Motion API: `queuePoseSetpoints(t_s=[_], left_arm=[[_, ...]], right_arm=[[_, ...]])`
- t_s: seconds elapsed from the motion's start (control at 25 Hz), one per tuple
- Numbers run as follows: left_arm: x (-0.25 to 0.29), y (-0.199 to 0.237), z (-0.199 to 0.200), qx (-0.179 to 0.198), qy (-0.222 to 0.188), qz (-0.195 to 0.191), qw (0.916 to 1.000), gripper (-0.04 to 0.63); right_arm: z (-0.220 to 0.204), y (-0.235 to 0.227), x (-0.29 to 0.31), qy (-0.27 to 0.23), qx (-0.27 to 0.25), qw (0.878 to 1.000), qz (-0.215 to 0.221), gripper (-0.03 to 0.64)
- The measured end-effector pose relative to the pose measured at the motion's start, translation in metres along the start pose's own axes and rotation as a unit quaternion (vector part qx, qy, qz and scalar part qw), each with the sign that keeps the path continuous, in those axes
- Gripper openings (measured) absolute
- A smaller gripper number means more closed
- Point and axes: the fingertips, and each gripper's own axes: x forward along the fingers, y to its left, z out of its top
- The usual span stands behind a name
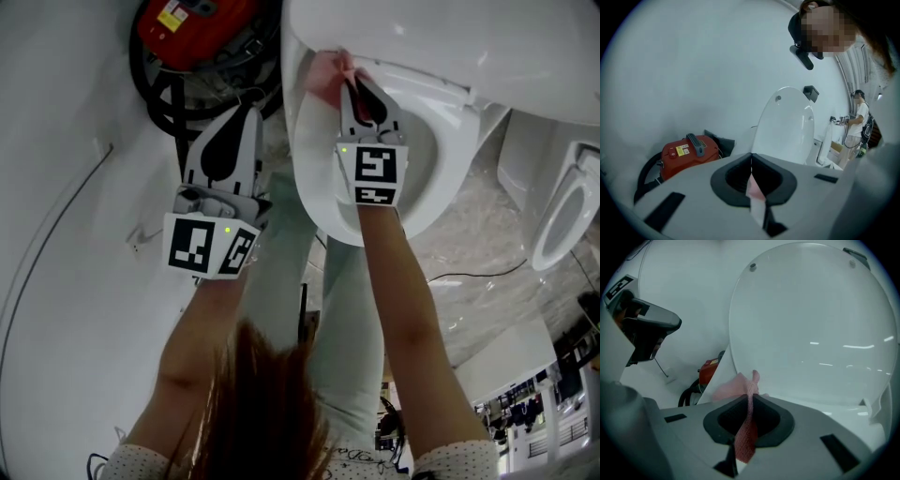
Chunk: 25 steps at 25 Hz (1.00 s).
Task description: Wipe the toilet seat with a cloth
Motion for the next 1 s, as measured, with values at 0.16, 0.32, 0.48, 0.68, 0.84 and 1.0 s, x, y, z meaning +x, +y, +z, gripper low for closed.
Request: queuePoseSetpoints(t_s=[0.16,0.32,0.48,0.68,0.84,1.0], left_arm=[[0.002,0.000,-0.006,-0.008,0.007,0.003,0.9999,-0.005],[0.001,-0.004,-0.009,-0.007,0.012,0.002,0.9999,-0.005],[0.000,-0.011,-0.010,-0.009,0.012,0.001,0.9999,-0.005],[0.000,-0.020,-0.008,-0.007,0.010,0.000,0.9999,-0.005],[0.000,-0.024,-0.007,-0.010,0.007,0.007,0.9999,-0.005],[-0.001,-0.028,-0.008,-0.013,0.006,0.015,0.9998,-0.005]], right_arm=[[-0.004,0.000,0.004,0.012,-0.017,1.000,0.009,0.041],[-0.004,0.001,0.006,0.024,-0.033,0.999,0.025,0.038],[-0.005,0.002,0.008,0.044,-0.062,0.996,0.048,0.034],[-0.005,0.004,0.010,0.058,-0.130,0.986,0.084,0.032],[-0.005,0.001,0.011,0.057,-0.150,0.981,0.105,0.031],[-0.006,-0.006,0.008,0.053,-0.159,0.980,0.111,0.029]])
